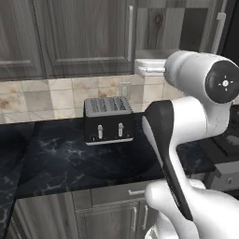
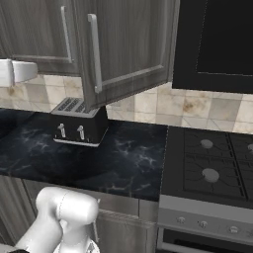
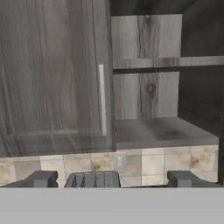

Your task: Move the shaker and shaker from the cabinet to the dining counter.

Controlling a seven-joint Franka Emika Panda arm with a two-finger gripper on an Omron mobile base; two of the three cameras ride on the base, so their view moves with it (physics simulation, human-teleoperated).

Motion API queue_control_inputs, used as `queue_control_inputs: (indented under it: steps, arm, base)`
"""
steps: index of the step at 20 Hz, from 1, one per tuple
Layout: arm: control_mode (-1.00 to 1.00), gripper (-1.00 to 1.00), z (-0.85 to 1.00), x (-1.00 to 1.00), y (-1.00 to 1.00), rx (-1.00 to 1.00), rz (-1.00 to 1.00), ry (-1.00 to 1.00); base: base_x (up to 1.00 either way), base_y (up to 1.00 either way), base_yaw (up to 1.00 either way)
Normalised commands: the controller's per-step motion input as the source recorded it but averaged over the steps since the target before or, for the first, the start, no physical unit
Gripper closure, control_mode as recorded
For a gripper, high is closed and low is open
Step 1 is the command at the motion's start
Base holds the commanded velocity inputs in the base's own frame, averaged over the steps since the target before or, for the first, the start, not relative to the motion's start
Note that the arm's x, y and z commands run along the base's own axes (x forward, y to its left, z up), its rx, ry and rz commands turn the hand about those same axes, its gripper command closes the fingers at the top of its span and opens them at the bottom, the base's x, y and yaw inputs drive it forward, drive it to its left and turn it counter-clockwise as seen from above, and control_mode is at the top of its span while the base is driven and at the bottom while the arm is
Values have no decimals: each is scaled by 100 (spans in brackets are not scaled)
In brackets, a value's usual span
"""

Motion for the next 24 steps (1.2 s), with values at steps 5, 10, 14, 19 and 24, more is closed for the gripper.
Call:
queue_control_inputs:
  steps: [5,10,14,19,24]
  arm:
    - [-100,-100,-17,100,-2,0,-1,14]
    - [-100,-100,-10,92,-20,0,-7,8]
    - [-100,-100,-3,66,-24,-2,-12,2]
    - [-100,-100,0,50,-37,-7,-20,0]
    - [-100,-100,0,22,-49,-9,-28,0]
  base:
    - [0,0,0]
    - [0,0,0]
    - [0,0,0]
    - [0,0,0]
    - [0,0,0]
